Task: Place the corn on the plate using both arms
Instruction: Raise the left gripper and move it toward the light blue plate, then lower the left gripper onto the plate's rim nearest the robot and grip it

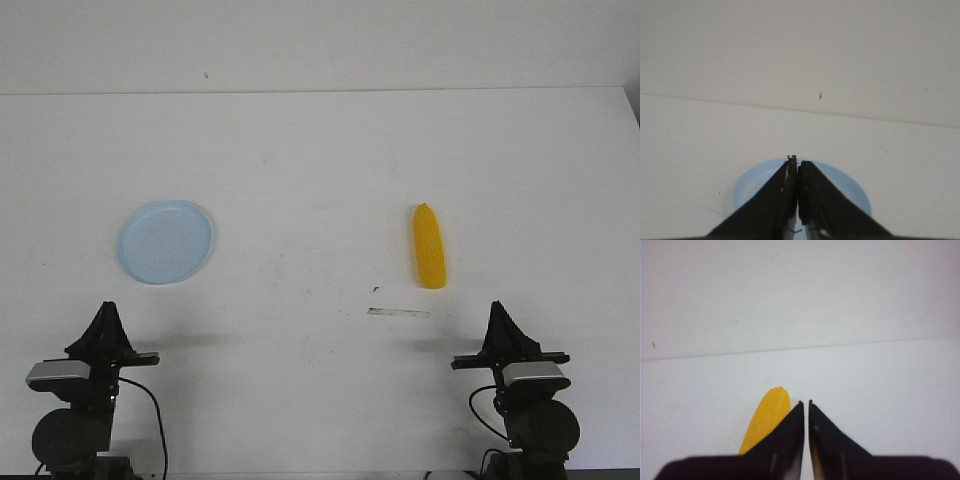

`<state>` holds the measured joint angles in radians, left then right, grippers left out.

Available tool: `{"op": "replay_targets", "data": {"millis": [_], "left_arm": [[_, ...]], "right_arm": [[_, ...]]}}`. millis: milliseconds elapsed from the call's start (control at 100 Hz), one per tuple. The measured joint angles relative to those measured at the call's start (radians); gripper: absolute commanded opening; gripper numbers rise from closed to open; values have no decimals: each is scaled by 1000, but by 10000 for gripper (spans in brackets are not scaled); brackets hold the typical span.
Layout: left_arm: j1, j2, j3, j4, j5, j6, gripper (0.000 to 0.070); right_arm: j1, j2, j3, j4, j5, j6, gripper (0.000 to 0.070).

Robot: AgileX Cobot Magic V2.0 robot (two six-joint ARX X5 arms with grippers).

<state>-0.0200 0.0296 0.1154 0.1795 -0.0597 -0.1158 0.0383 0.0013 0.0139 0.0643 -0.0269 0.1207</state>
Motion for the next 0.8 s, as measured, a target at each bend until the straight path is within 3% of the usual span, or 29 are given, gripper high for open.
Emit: {"op": "replay_targets", "data": {"millis": [190, 450, 590, 800], "left_arm": [[0, 114, 108, 5, 47, -11, 1], [0, 377, 370, -293, 65, -18, 1], [0, 513, 453, -293, 102, -18, 1], [0, 732, 503, -304, 221, -18, 1]], "right_arm": [[0, 0, 0, 0, 0, 0, 15], [0, 0, 0, 0, 0, 0, 15], [0, 0, 0, 0, 0, 0, 15], [0, 0, 0, 0, 0, 0, 15]]}}
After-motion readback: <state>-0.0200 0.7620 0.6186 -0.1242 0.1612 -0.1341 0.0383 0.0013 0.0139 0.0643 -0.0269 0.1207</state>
